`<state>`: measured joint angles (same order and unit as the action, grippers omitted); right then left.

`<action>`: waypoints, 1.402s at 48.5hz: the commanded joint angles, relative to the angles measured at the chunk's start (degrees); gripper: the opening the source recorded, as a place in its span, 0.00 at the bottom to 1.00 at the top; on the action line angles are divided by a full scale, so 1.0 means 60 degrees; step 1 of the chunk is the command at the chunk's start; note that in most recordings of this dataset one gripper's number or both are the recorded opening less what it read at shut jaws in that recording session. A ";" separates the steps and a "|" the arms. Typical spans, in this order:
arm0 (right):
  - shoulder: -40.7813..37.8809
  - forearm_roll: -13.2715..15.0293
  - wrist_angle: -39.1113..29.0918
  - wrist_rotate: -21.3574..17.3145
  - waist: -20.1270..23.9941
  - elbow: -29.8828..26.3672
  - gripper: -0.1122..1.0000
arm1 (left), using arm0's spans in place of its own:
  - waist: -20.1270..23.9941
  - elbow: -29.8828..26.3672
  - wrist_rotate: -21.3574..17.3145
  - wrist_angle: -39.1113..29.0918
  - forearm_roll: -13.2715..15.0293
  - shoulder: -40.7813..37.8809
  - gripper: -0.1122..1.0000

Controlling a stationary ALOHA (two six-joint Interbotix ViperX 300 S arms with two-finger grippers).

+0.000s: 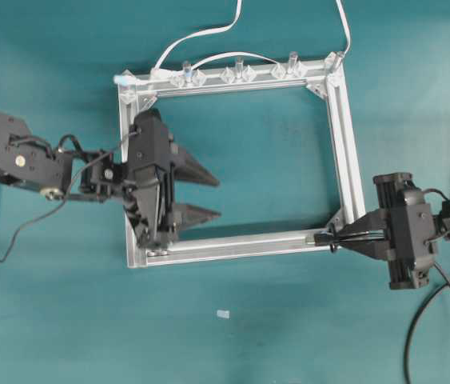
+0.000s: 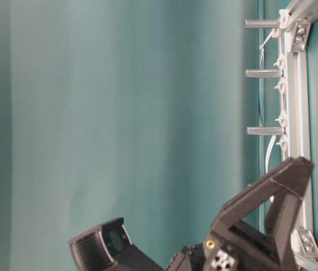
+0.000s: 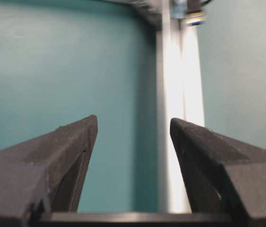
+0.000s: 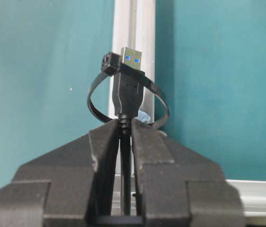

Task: Insert the wire through the string loop located on the right side.
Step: 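Move the left gripper to the plug emerging from the loop, then grasp the USB plug with the left gripper and open the right gripper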

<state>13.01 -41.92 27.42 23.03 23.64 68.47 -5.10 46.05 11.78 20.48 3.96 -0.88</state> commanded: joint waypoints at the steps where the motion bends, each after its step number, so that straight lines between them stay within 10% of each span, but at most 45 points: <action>1: 0.0044 0.0029 0.0088 0.0015 -0.0015 -0.0103 0.20 | -0.0249 -0.0220 0.0337 0.0044 -0.0029 0.0205 0.69; 21: 0.0044 0.0029 0.0088 0.0000 -0.0029 -0.0117 0.20 | -0.0396 -0.0615 0.0776 0.0044 -0.0029 -0.0132 0.69; 68: 0.0044 0.0029 0.0249 0.0015 -0.0029 -0.0117 0.20 | -0.0396 -0.5098 0.0703 0.0015 -0.0059 -0.3999 0.71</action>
<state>13.01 -41.92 28.48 23.03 23.55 68.47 -7.65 17.75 16.00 20.21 3.87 -25.14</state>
